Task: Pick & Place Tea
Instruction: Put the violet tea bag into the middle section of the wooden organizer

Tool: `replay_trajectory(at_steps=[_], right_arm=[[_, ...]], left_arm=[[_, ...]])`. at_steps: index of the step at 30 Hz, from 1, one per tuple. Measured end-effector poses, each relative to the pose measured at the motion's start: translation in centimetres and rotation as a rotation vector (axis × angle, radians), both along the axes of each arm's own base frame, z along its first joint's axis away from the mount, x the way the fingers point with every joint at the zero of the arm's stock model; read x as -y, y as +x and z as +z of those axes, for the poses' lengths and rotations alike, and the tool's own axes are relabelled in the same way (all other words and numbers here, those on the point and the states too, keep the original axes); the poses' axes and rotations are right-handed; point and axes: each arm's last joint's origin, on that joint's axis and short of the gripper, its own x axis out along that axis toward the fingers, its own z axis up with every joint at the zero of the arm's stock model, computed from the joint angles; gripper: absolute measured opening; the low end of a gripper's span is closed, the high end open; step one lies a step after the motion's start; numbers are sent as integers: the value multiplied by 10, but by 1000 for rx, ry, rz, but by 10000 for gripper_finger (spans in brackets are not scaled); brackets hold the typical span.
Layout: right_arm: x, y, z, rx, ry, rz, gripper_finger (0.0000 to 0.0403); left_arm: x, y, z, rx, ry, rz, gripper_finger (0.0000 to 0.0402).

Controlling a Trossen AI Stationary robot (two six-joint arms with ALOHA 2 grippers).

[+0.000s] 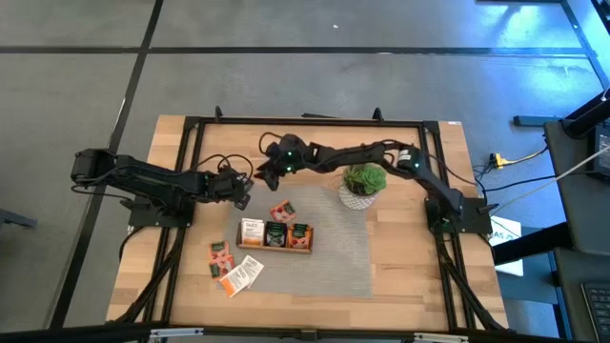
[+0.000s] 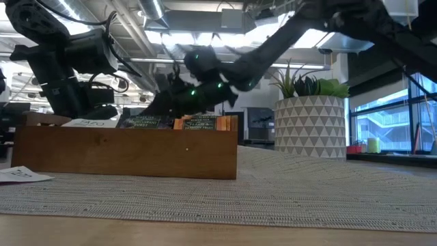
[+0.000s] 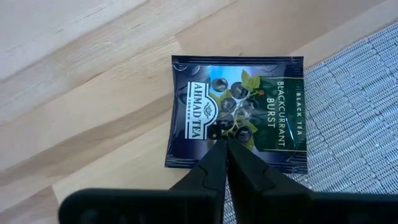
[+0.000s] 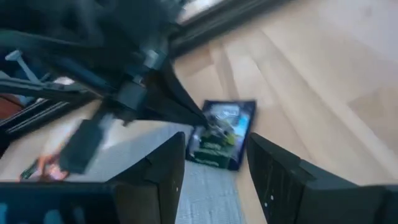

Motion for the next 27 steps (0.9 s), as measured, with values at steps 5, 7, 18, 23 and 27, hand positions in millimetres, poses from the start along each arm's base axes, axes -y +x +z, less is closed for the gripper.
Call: replay_trajectory(at_steps=[5, 7, 18, 23, 27], right_arm=[[5, 14, -17, -64, 63, 12, 173], [7, 22, -21, -92, 77, 22, 173], [11, 37, -32, -285, 97, 10, 173], [11, 36, -32, -283, 110, 23, 173], [9, 37, -32, -276, 108, 28, 173]], left_arm=[[0, 1, 1, 15, 3, 0, 6], [-1, 4, 2, 34, 13, -18, 7], [-5, 8, 5, 49, 17, -100, 6], [-3, 4, 2, 17, -75, -116, 9], [-3, 1, 1, -15, -47, -81, 10]])
